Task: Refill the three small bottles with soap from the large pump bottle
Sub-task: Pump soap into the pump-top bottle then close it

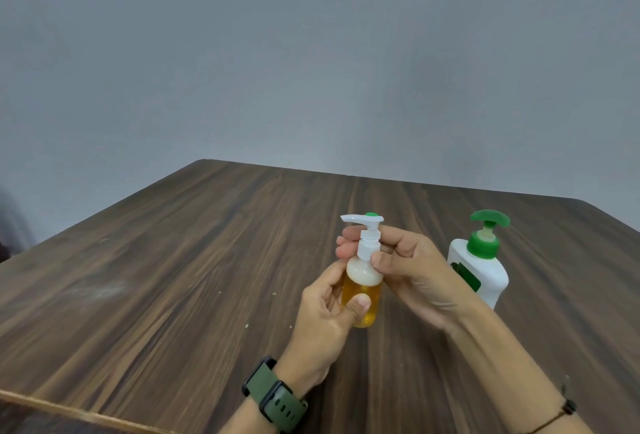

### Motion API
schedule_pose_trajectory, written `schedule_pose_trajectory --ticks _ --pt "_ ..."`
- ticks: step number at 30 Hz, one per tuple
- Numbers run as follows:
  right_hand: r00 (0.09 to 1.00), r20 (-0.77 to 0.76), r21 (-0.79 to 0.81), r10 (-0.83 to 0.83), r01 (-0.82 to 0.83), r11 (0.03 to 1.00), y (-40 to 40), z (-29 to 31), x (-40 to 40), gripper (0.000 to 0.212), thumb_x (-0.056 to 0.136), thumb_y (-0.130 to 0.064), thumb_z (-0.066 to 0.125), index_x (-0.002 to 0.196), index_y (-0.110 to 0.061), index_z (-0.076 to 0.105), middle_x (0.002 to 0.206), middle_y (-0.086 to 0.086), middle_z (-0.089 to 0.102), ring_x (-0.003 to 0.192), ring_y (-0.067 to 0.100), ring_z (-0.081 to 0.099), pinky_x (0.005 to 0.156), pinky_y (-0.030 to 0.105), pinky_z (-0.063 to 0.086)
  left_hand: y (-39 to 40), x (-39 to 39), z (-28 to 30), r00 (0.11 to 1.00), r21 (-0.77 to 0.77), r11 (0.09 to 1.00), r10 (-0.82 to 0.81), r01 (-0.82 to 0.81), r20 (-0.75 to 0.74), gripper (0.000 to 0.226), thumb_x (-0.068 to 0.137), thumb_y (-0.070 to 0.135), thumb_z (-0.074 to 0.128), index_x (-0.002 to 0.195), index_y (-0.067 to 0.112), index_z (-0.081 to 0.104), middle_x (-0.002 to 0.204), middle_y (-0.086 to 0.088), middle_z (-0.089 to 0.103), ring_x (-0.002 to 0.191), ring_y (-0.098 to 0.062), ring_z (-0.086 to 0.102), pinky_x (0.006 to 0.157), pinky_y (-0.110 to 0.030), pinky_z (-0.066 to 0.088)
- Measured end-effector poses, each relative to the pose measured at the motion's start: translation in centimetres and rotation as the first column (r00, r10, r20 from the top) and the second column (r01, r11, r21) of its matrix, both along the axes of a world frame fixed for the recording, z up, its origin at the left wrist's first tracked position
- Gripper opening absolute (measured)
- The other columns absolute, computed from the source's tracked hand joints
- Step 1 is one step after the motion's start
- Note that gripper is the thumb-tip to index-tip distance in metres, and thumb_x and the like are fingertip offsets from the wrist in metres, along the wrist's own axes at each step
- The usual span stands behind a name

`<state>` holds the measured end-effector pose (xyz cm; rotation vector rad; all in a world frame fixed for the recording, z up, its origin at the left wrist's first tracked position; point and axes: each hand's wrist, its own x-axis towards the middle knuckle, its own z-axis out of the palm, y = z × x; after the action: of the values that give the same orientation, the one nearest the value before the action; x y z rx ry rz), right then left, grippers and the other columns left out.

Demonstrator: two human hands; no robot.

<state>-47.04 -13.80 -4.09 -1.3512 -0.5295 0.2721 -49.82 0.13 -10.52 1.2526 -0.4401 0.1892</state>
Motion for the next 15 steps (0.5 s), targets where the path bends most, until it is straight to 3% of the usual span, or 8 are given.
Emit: schedule_pose_trajectory --ticks 3,6,9,15 --pt "0.990 0.035 -0.022 -0.133 0.134 0.991 0.1 0.0 0.0 0.047 0.055 -0.013 0.085 0.098 -0.002 0.070 0.098 0.015 0.073 0.096 0.023 0.069 0.081 0.028 0.056 -0.2 0.0 0.0 1.000 0.019 1.000 0.008 -0.008 0.002 0.066 0.067 0.052 0.073 0.121 0.018 0.055 0.118 0.002 0.065 0.112 -0.016 0.060 0.087 -0.023 0.049" --pt "0.966 0.057 -0.031 -0.252 0.254 0.967 0.5 0.3 -0.2 0.029 0.060 0.003 0.076 0.086 -0.006 0.066 0.081 0.007 0.075 0.080 0.019 0.070 0.070 0.026 0.056 -0.3 0.1 0.0 1.000 0.024 1.000 0.003 -0.003 0.003 0.064 0.066 0.054 0.072 0.120 0.024 0.054 0.121 0.007 0.064 0.114 -0.013 0.059 0.087 -0.020 0.049" --pt "0.954 0.054 -0.055 -0.294 0.297 0.953 0.6 0.3 -0.3 0.024 0.069 0.010 0.070 0.082 -0.008 0.059 0.076 0.004 0.075 0.078 0.018 0.069 0.071 0.028 0.053 -0.3 0.1 -0.1 1.000 0.023 1.000 -0.001 0.001 0.003 0.063 0.066 0.053 0.072 0.119 0.025 0.054 0.120 0.008 0.064 0.113 -0.013 0.059 0.086 -0.020 0.049" --pt "0.995 0.000 -0.047 -0.097 0.097 0.994 -0.6 1.0 -0.5 0.031 0.077 0.001 0.064 0.108 -0.003 0.065 0.108 0.014 0.071 0.105 0.022 0.066 0.085 0.023 0.054 -0.2 0.5 -0.3 1.000 0.002 1.000 0.018 -0.018 -0.017 0.073 0.061 0.056 0.075 0.121 0.021 0.054 0.120 0.008 0.065 0.114 -0.013 0.059 0.088 -0.021 0.049"
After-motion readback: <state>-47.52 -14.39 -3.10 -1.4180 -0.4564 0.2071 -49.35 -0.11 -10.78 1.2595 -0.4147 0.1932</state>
